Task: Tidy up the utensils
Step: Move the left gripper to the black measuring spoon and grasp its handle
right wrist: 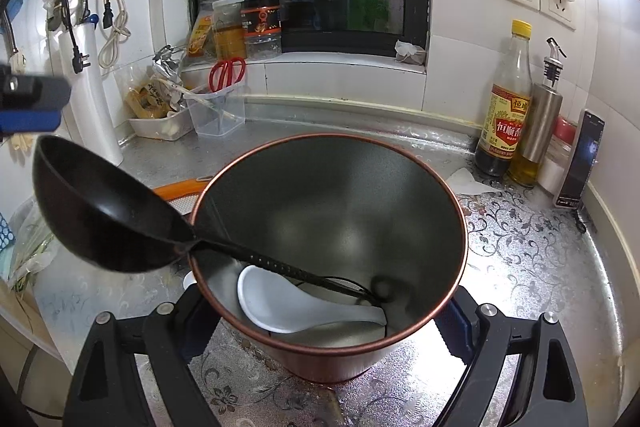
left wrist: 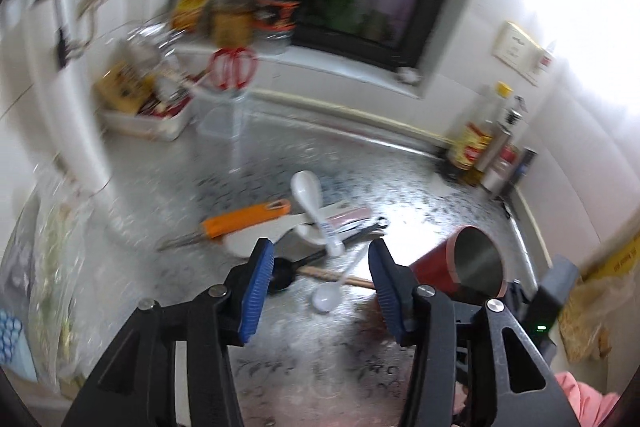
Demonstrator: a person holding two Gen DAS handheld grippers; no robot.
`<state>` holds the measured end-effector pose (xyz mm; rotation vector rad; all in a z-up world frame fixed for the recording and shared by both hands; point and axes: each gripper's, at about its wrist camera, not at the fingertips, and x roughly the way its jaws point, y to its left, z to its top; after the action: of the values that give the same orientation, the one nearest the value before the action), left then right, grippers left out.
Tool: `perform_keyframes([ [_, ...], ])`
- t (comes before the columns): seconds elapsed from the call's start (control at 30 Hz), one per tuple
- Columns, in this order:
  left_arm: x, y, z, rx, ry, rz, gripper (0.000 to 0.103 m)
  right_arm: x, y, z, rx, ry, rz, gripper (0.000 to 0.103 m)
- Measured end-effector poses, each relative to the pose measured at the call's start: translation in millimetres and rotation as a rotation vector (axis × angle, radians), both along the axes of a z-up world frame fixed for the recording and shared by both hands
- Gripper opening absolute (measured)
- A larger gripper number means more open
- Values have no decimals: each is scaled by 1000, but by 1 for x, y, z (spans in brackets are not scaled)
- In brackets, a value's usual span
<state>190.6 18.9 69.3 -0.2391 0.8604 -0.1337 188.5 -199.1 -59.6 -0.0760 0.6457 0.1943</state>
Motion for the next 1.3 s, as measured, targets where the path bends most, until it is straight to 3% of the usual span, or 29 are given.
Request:
perform_keyframes([
  [0.37,-2,48,-50,-22,174,183,61,0,-9,1,7,3,-25,92],
  [0.8,4,63,-91,-40,276,241,61,-4,-20,2,-9,-3,-64,92],
  [1.13,29,58,-126,-155,348,247,61,-4,-19,3,-28,-6,-51,92],
  [1.3,44,47,-135,-155,358,232,61,-3,-19,3,-39,-12,-38,92],
])
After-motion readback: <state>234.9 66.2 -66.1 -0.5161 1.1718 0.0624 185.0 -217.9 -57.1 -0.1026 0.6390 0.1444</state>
